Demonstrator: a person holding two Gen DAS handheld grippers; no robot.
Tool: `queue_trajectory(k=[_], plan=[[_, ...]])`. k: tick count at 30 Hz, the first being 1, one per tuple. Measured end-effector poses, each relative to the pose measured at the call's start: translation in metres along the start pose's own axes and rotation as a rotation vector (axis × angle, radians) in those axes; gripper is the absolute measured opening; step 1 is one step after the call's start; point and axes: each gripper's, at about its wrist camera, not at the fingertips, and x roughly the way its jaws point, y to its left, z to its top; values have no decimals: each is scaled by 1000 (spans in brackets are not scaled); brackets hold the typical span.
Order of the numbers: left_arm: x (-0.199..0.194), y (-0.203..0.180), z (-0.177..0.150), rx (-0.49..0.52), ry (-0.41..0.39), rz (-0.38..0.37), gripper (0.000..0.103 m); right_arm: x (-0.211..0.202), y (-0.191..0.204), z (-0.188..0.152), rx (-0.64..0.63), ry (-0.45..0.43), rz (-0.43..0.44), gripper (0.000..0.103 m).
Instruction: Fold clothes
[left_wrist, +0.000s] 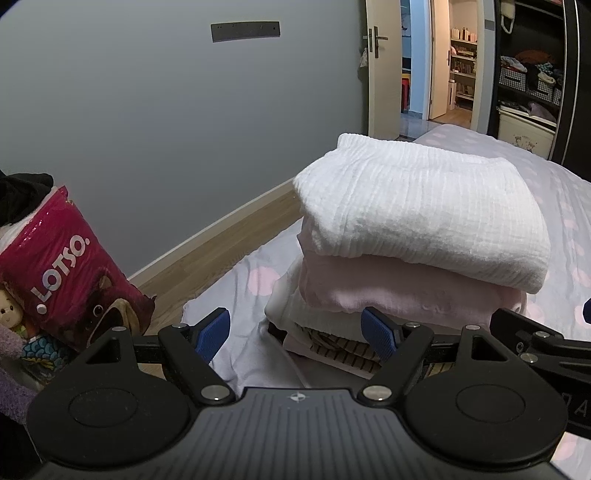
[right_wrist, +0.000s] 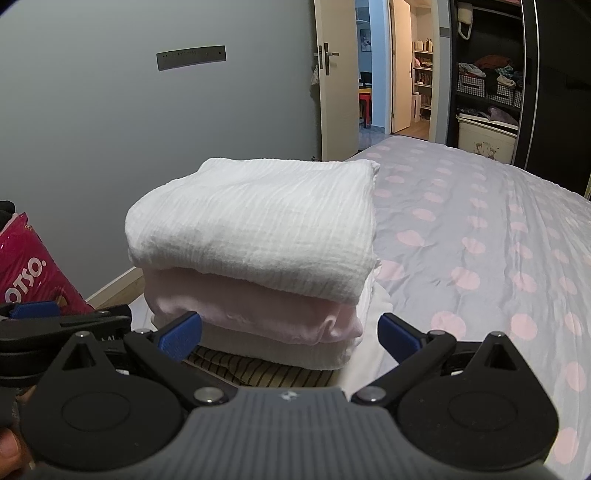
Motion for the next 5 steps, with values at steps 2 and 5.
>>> queue_trajectory(k=[2, 5], plan=[[0, 0, 0, 1, -2, 0, 78, 0, 0, 0, 0, 1, 0, 102], [1, 0, 0, 1, -1, 0, 78, 0, 0, 0, 0, 1, -1, 102]])
